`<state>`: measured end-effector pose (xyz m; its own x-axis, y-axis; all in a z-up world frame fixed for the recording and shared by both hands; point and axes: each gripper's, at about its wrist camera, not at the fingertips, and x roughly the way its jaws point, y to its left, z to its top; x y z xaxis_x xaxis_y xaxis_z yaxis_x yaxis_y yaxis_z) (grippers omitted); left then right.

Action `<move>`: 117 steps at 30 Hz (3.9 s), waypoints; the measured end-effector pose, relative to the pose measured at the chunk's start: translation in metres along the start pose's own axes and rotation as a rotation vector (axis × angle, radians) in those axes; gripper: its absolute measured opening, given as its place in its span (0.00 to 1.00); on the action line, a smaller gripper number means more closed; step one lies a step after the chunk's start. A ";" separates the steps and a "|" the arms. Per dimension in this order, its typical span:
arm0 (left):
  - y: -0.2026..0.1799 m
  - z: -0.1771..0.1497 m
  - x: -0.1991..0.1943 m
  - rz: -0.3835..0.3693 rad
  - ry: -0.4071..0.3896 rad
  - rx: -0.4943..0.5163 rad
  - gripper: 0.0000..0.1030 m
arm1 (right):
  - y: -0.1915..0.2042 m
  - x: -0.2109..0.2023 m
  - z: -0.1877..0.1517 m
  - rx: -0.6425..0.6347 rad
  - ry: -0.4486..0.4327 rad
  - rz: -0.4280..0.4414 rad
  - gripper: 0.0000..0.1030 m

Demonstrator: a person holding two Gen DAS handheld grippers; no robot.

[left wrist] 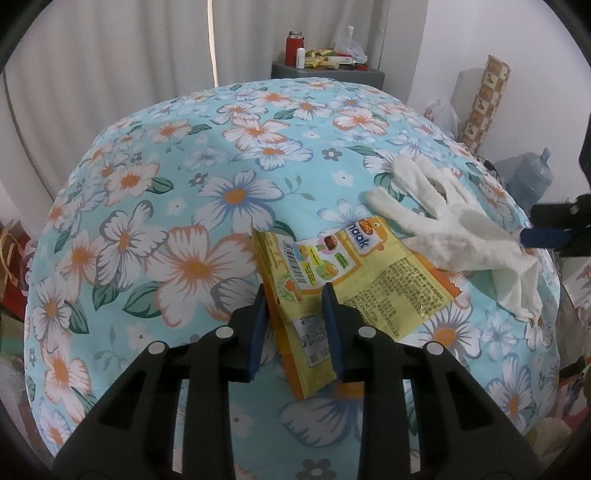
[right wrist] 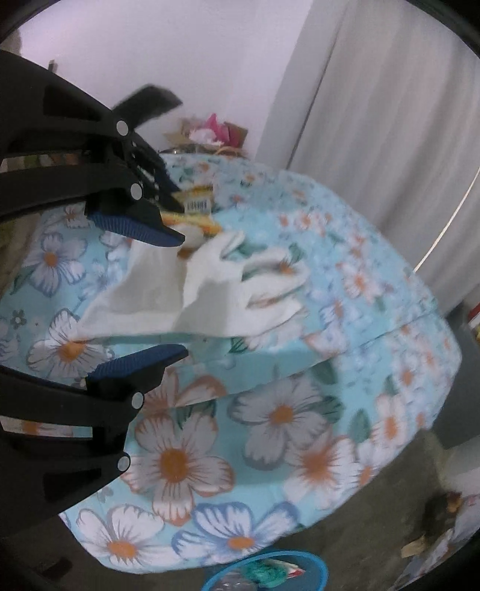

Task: Collect trash
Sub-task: 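Lift the yellow packet with the left gripper while the right gripper lifts the glove, then carry the packet and glove over the wastebasket and open both grippers, then lower the right gripper to the floor and grasp the Enaak snack packet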

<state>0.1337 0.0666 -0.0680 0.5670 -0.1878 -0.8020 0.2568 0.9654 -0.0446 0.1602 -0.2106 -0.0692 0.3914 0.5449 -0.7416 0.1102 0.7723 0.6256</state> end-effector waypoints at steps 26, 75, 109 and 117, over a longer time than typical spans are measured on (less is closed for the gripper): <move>0.001 0.001 0.001 -0.002 -0.001 -0.011 0.26 | 0.007 0.034 0.001 -0.022 0.048 -0.098 0.13; -0.289 0.127 -0.067 -0.398 -0.238 0.497 0.09 | -0.140 -0.233 -0.045 0.290 -0.622 0.004 0.04; -0.476 0.139 0.177 -0.512 0.168 0.502 0.55 | -0.416 -0.151 0.050 0.559 -0.448 -0.336 0.53; -0.433 0.153 0.130 -0.551 0.092 0.439 0.59 | -0.427 -0.125 0.087 0.568 -0.320 -0.235 0.78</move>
<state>0.2157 -0.4038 -0.0618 0.2006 -0.5928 -0.7800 0.7899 0.5689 -0.2292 0.1441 -0.6371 -0.2225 0.5395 0.1937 -0.8194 0.6523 0.5193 0.5521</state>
